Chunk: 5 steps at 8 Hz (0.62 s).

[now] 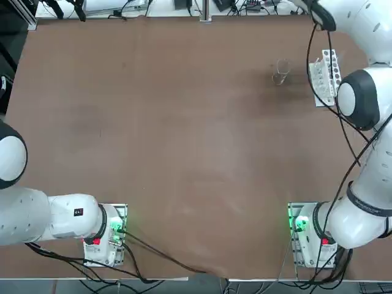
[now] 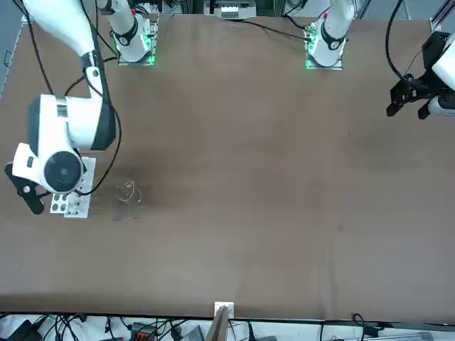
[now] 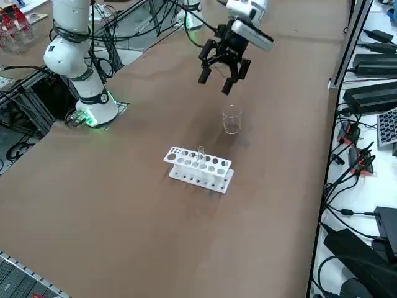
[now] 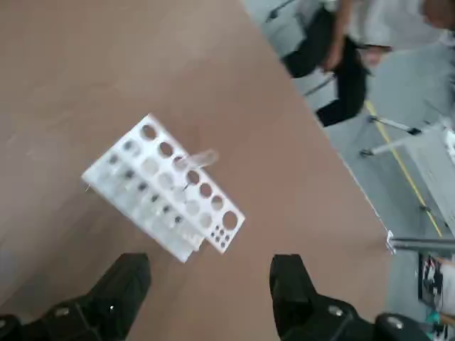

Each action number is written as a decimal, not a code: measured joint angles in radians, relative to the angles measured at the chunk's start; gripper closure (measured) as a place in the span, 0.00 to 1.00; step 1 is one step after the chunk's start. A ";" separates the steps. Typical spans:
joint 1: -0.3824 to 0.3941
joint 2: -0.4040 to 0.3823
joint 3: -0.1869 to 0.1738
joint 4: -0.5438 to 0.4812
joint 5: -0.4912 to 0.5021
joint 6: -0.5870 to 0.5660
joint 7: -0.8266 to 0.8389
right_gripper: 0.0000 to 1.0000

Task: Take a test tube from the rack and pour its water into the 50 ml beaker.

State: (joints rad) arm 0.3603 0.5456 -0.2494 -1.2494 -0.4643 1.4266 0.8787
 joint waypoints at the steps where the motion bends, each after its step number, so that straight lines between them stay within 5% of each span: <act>1: -0.009 -0.011 0.000 0.025 0.040 -0.018 -0.122 0.00; 5: -0.115 -0.132 0.020 0.036 0.286 -0.029 -0.483 0.00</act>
State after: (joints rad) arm 0.2456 0.4138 -0.2296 -1.2129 -0.1778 1.3971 0.3959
